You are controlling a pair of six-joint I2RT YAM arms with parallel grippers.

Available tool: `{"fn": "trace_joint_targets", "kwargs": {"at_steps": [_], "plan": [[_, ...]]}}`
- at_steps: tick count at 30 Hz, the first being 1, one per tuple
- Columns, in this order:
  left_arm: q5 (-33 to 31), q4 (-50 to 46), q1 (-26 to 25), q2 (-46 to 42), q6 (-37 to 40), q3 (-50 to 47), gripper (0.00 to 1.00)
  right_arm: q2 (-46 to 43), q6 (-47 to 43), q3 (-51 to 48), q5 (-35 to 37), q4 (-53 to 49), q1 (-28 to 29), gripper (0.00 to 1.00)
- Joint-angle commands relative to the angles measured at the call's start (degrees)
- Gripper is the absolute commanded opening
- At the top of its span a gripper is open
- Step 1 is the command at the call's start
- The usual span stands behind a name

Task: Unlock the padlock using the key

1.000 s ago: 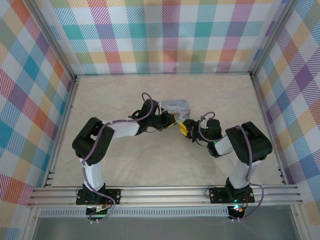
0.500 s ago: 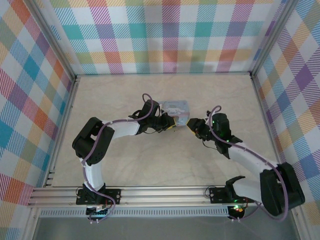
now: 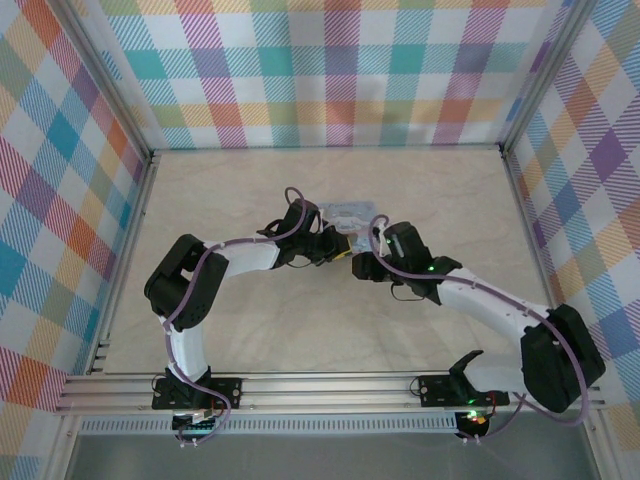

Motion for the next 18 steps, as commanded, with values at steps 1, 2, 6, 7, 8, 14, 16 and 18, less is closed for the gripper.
{"fn": "trace_joint_targets", "kwargs": {"at_steps": [1, 2, 6, 7, 8, 14, 16, 18], "plan": [[2.19, -0.08, -0.27, -2.50, 0.55, 2.06, 0.10, 2.99, -6.65, 3.07, 3.77, -1.03, 1.45, 0.54], [2.31, -0.15, -0.29, -2.56, 0.55, 2.14, 0.10, 4.02, -7.34, 3.98, 4.88, -1.37, 2.07, 0.53], [2.58, -0.25, -0.28, -2.74, 0.55, 2.32, 0.10, 7.03, -8.90, 6.08, 6.61, -1.40, 3.03, 0.52], [2.61, -0.26, -0.29, -2.74, 0.55, 2.31, 0.10, 7.52, -9.31, 6.52, 6.80, -1.41, 3.10, 0.52], [2.67, -0.35, -0.29, -2.81, 0.55, 2.26, 0.10, 8.07, -9.58, 6.93, 7.10, -1.38, 3.09, 0.51], [2.89, -0.53, -0.29, -2.57, 0.53, 2.49, 0.10, 10.95, -11.04, 9.24, 7.94, -1.67, 3.32, 0.48], [2.92, -0.52, -0.29, -2.58, 0.46, 2.58, 0.10, 11.71, -11.53, 9.73, 7.82, -1.61, 3.37, 0.47], [2.85, -0.53, -0.29, -2.62, 0.46, 2.59, 0.10, 12.32, -11.86, 10.17, 7.89, -1.81, 3.49, 0.47]]}}
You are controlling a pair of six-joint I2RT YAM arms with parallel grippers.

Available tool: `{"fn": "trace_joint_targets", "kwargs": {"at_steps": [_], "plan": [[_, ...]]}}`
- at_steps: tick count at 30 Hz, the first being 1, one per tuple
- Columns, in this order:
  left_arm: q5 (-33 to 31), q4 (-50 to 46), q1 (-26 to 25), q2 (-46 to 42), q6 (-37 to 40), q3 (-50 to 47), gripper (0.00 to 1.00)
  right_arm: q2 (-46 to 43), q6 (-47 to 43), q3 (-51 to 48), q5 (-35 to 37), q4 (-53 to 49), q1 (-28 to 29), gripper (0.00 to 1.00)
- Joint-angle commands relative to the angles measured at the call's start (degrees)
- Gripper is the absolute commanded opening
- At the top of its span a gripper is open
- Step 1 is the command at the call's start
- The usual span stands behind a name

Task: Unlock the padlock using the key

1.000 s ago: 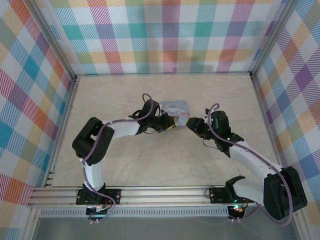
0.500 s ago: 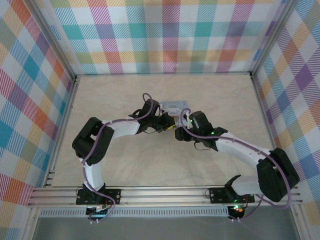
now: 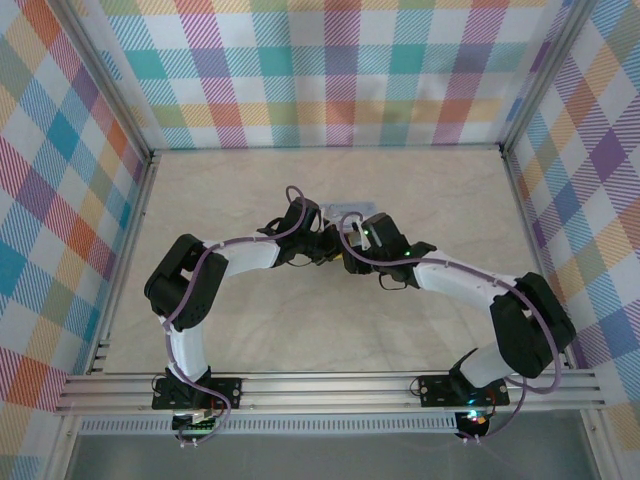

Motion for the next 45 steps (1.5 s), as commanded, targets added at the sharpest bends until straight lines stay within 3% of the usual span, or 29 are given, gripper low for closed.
{"fn": "trace_joint_targets", "kwargs": {"at_steps": [1, 7, 18, 24, 28, 32, 41, 45], "plan": [[1.87, 0.59, -0.24, -2.54, 0.46, 1.91, 0.10, 1.35, -2.11, 1.96, 0.73, -1.03, 0.59, 0.47], [1.96, 0.58, -0.29, -2.56, 0.49, 2.08, 0.10, 2.38, -2.97, 2.91, 1.05, -1.35, 0.99, 0.48], [2.04, 0.49, -0.29, -2.46, 0.54, 2.26, 0.10, 4.54, -3.69, 4.54, 1.16, -1.63, 1.31, 0.41], [1.96, 0.67, -0.21, -2.54, 0.53, 2.17, 0.10, 4.72, -3.80, 4.40, 1.27, -1.61, 1.49, 0.42], [2.00, 0.67, -0.20, -2.54, 0.47, 2.17, 0.10, 4.92, -4.02, 4.49, 1.27, -1.73, 1.49, 0.31], [1.96, 0.67, -0.20, -2.63, 0.55, 2.17, 0.10, 5.51, -4.55, 4.69, 0.37, -1.79, 1.49, 0.00], [1.30, 0.25, -0.20, -2.74, 1.01, 1.57, 0.12, 5.36, -4.49, 4.06, -0.14, -1.51, 1.43, 0.00], [0.71, -0.17, -0.20, -2.55, 0.99, 1.14, 0.22, 5.31, -4.28, 3.39, -0.46, -0.86, 1.49, 0.00]]}}
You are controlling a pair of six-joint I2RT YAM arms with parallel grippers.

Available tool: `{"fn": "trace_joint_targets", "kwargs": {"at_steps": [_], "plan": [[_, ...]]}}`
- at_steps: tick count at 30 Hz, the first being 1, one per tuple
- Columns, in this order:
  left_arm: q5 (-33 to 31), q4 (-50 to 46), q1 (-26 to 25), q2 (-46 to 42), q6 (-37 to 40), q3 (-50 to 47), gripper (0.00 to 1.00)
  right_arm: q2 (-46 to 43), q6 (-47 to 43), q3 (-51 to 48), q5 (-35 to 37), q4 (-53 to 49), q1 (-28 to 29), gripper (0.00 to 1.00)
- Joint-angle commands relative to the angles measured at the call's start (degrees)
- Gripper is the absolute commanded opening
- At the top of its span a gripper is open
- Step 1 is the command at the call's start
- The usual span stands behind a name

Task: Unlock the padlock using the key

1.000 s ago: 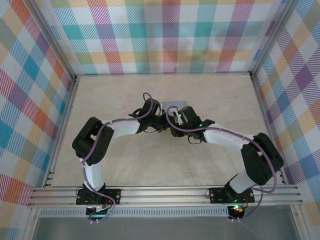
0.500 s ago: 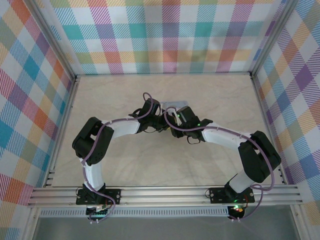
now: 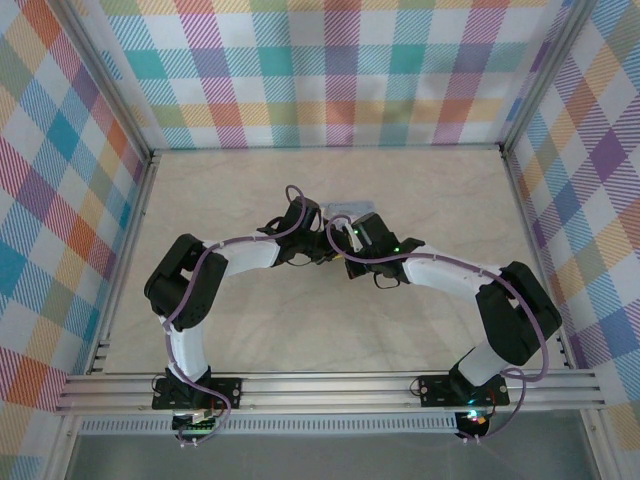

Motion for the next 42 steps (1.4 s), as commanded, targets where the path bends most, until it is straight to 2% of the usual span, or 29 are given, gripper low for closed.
{"fn": "trace_joint_targets", "kwargs": {"at_steps": [1, 12, 22, 30, 42], "plan": [[0.78, 0.77, -0.27, -2.54, 0.57, 0.55, 0.25, 0.80, -0.10, -0.02, -1.08, 1.13, 0.44, 0.00], [-2.46, -0.25, 0.00, -1.75, 0.07, -2.95, 0.38, 5.34, -0.10, -1.57, -4.23, 2.09, 0.42, 0.00], [-4.34, -2.18, 1.00, -4.43, 2.01, -6.96, 0.41, 8.95, -1.52, -0.88, -5.99, 0.72, 0.42, 0.00], [-6.04, -3.17, 4.39, -8.43, 2.92, -9.35, 0.42, 9.24, -4.88, 0.72, -5.31, -2.87, 0.42, 0.00], [-10.24, -8.94, 9.12, -11.97, 7.44, -4.97, 0.44, 7.46, -11.47, 1.91, -2.42, -5.80, 0.42, 0.00]]}}
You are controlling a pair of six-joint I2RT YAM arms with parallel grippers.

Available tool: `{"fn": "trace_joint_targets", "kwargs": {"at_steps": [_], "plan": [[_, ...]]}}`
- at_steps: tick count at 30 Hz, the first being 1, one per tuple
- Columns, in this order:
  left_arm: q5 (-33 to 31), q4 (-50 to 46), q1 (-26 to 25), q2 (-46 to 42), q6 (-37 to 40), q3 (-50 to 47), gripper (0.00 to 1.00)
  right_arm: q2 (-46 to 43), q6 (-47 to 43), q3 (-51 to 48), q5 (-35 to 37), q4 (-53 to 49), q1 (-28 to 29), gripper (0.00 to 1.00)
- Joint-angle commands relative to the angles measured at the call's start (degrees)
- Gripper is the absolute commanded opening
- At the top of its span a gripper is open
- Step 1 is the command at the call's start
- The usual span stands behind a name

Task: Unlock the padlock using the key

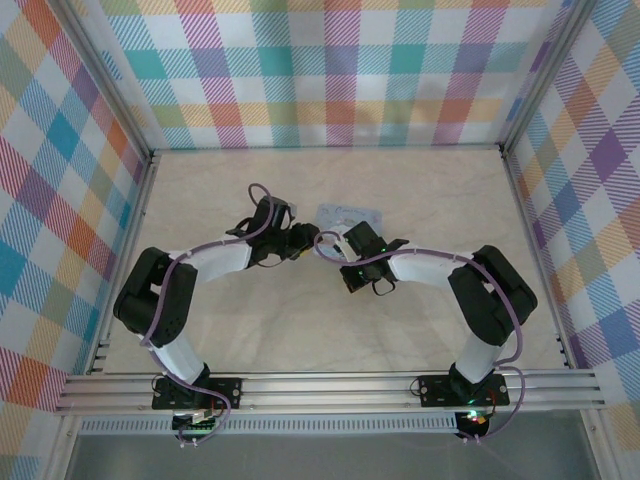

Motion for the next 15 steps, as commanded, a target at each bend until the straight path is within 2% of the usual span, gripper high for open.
{"fn": "trace_joint_targets", "kwargs": {"at_steps": [1, 15], "plan": [[-2.13, -3.53, 0.93, -1.70, 3.10, 3.34, 0.44, -1.87, -3.46, 0.42, 1.38, -1.80, 0.11, 0.00], [-4.60, -6.28, 1.91, 4.14, 5.92, 11.82, 0.44, -4.18, -8.98, 0.63, -2.31, -1.60, 0.11, 0.00]]}}
